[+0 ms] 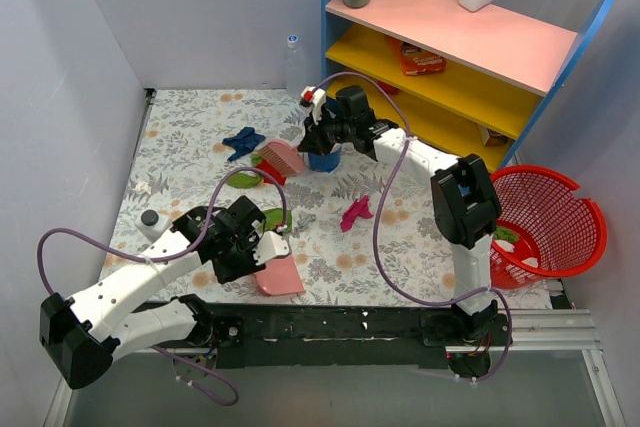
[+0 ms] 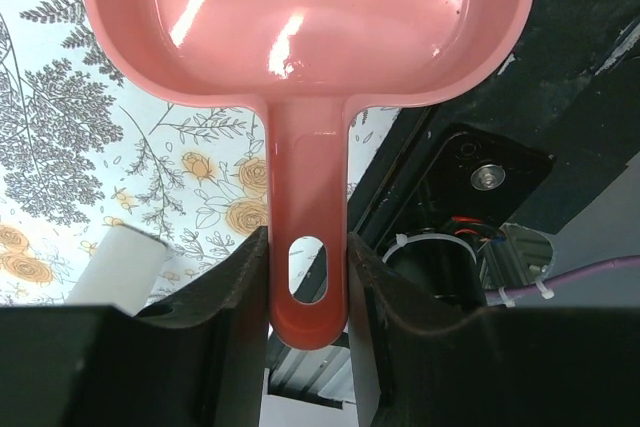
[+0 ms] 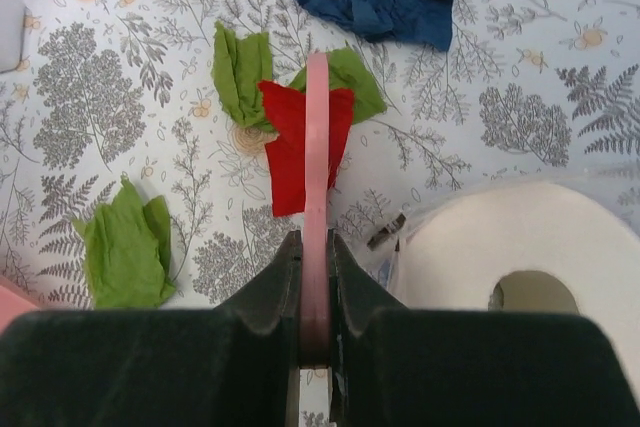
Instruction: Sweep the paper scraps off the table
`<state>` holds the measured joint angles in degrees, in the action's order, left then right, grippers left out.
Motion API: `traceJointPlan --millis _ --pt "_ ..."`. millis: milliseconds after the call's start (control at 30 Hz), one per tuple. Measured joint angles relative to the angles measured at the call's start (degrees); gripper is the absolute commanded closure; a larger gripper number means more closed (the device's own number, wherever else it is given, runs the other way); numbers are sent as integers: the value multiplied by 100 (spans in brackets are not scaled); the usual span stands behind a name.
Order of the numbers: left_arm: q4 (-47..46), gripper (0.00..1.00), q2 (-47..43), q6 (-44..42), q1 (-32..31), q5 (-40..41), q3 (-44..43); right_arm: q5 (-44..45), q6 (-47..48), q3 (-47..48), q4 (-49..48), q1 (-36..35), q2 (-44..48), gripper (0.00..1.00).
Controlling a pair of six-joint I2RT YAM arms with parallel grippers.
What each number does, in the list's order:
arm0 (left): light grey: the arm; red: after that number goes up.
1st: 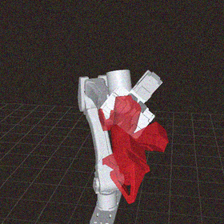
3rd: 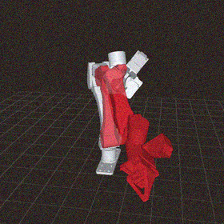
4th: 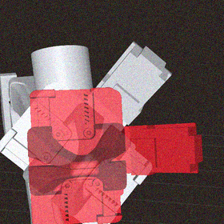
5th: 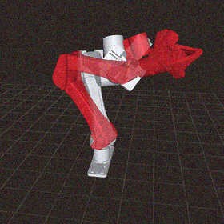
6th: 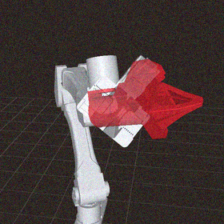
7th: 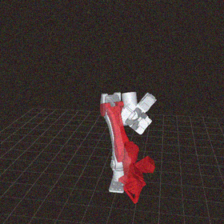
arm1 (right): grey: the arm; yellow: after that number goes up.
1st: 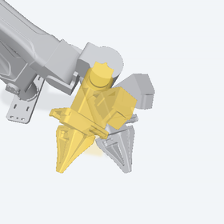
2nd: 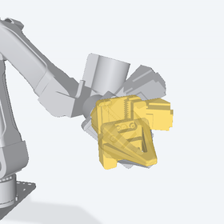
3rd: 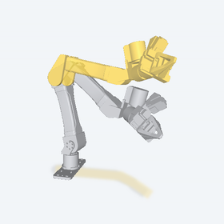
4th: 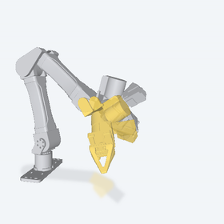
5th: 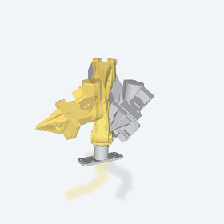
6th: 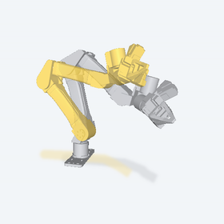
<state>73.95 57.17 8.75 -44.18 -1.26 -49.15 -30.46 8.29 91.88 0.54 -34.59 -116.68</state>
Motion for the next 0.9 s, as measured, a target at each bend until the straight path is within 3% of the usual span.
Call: traceJointPlan --millis 167,433,633,767,900 --pt "-160 100 -13 -114 20 2 4 63 164 -234 599 190 275 99" --pt "-444 100 -168 -372 20 4 190 470 1189 -1329 2371 444 1904 99" --pt "-516 100 -157 -509 20 -7 173 367 1672 -1419 3447 396 2732 99" --pt "-378 100 -212 -623 20 -70 142 -122 1338 -879 3449 352 2573 99" --pt "-181 100 -330 -638 20 -136 83 -581 828 -50 3003 164 1853 99"
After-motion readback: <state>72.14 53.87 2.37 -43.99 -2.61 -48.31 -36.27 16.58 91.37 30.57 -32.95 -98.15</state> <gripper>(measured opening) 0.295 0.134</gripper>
